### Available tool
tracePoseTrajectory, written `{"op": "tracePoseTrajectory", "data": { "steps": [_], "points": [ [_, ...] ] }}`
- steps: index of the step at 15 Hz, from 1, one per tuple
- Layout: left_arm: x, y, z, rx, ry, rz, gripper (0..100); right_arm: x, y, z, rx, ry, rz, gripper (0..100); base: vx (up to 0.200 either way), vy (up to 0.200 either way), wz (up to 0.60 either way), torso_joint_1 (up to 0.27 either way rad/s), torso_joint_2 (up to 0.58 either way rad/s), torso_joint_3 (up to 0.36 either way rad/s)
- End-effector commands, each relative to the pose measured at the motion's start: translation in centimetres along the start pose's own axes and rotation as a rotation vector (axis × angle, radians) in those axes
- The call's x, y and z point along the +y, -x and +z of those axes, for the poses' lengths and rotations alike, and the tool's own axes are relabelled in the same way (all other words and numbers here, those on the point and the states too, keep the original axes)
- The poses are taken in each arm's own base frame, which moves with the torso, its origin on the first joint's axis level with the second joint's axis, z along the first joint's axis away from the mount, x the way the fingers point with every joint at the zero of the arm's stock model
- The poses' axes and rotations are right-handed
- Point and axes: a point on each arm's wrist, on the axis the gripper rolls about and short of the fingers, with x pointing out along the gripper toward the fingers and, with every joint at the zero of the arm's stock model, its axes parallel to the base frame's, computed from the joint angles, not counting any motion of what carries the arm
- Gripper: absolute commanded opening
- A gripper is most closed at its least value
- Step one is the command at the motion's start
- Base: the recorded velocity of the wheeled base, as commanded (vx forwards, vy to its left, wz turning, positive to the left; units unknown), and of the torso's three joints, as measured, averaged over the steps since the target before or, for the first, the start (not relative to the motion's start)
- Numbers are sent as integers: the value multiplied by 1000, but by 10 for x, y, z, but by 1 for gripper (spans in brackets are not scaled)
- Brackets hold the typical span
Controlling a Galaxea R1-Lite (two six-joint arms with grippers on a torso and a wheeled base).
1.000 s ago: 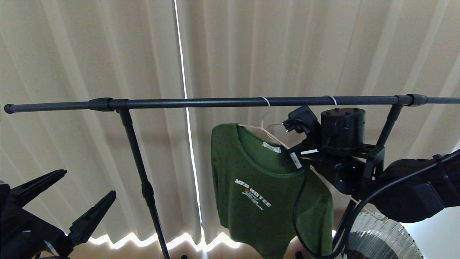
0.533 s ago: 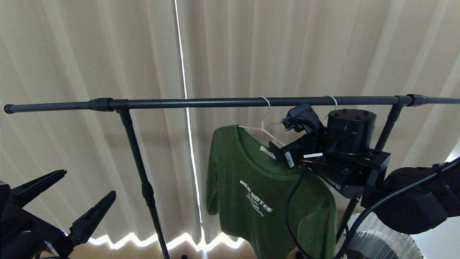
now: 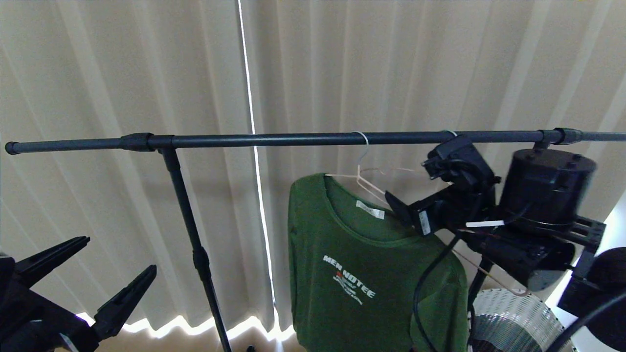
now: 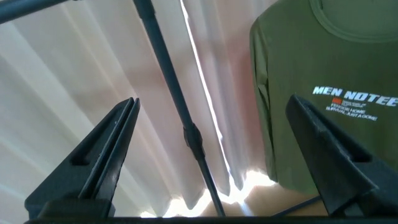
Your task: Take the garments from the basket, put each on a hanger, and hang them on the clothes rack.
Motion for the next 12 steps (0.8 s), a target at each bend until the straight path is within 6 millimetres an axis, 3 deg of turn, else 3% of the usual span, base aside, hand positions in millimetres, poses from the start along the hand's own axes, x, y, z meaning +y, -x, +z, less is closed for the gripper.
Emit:
{"op": "tracePoseTrajectory", "data": {
  "steps": [1, 5, 7, 12],
  "points": [
    [0, 2, 0, -7, 3, 6, 100, -35, 55, 3, -41, -25, -55, 100, 0, 0, 0, 0, 0, 0],
    [-2, 9, -15, 45, 2, 5, 100, -57, 74, -19, 45, -21, -134, 100, 0, 0, 0, 0, 0, 0],
    [6, 14, -18, 59, 5, 96, 100, -65, 80, -34, 91, -27, -175, 100, 0, 0, 0, 0, 0, 0],
    [12, 12, -28, 163, 23, 154, 100, -64, 93, -56, 146, -89, -176, 100, 0, 0, 0, 0, 0, 0]
  ]
}}
